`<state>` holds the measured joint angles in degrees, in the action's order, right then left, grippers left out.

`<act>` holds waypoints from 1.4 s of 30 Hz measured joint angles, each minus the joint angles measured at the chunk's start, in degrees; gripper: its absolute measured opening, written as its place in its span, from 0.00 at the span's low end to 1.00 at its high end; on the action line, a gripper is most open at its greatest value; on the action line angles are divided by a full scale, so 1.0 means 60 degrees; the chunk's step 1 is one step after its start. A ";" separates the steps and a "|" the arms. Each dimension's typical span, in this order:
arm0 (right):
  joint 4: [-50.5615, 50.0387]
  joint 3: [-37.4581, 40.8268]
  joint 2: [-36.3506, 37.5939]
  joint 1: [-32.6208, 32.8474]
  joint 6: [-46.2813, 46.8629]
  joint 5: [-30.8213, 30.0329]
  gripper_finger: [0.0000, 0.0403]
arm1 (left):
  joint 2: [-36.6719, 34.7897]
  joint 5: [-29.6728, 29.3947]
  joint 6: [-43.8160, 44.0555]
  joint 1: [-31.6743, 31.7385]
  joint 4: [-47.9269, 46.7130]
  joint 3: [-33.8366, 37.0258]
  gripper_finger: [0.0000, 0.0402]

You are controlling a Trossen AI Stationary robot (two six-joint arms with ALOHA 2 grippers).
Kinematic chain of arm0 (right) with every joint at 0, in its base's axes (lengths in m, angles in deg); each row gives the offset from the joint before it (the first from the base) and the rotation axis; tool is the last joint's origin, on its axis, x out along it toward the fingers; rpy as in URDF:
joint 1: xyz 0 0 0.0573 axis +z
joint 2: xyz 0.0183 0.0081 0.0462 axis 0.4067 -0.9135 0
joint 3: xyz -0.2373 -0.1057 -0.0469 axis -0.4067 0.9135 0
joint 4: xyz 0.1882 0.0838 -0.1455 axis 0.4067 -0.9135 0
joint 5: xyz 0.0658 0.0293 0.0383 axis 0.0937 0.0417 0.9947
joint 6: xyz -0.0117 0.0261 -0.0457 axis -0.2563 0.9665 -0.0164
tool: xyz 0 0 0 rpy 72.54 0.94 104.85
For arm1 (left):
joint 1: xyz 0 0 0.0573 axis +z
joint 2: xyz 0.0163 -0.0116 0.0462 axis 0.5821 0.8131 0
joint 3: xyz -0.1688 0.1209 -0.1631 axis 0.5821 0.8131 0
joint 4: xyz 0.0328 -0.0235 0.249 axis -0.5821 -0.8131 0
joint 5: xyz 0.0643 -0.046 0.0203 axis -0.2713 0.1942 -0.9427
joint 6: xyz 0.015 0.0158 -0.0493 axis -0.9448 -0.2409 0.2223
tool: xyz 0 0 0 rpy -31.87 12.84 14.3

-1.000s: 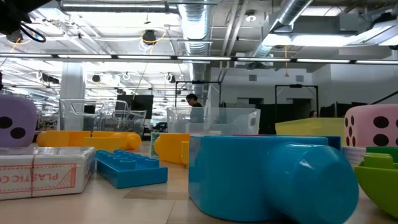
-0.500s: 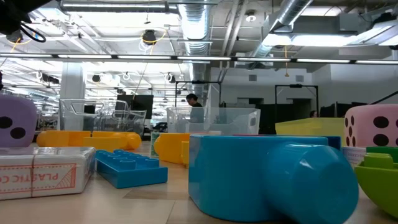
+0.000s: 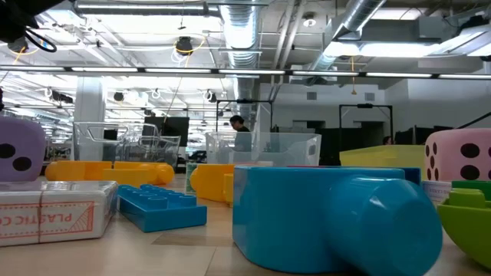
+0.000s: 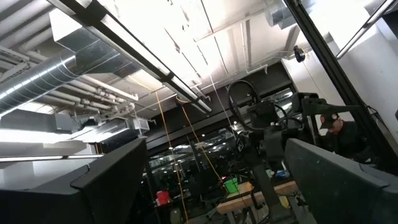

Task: Pick & Place Toys
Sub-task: Put the pink die into the top transparent bin

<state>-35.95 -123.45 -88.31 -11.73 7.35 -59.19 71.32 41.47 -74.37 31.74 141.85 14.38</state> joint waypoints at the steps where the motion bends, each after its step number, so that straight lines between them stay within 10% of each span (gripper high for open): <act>1: -0.0056 0.0000 0.0000 0.0000 -0.0272 -0.0408 0.99 | 0.0000 0.0000 0.0012 0.0000 0.0000 0.0000 0.94; 7: -0.0200 0.0004 0.0000 -0.0137 -0.1336 -0.2005 0.99 | -0.0001 -0.0001 0.0024 -0.0001 -0.0002 0.0000 0.94; 11: -0.0327 0.0004 0.0003 -0.0517 -0.1708 0.0165 0.99 | 0.0000 -0.0003 0.0027 -0.0002 -0.0007 0.0000 0.94; 19: -0.2627 -0.0236 0.0006 0.0564 -0.5798 0.0683 0.99 | -0.0004 -0.0006 0.0027 0.0000 -0.0011 0.0000 0.94; 31: -1.1709 -0.2215 0.0040 0.2473 -0.5904 -0.4097 0.99 | -0.0001 -0.0007 0.0027 0.0000 -0.0011 0.0000 0.94; 42: -1.2623 -0.2197 0.0016 0.3564 -0.4040 -0.4910 0.99 | -0.0002 -0.0007 0.0279 0.0000 -0.0159 0.0000 0.94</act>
<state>-111.68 -136.63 -88.21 9.66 -16.89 -88.64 71.31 41.42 -72.70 31.74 140.90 14.38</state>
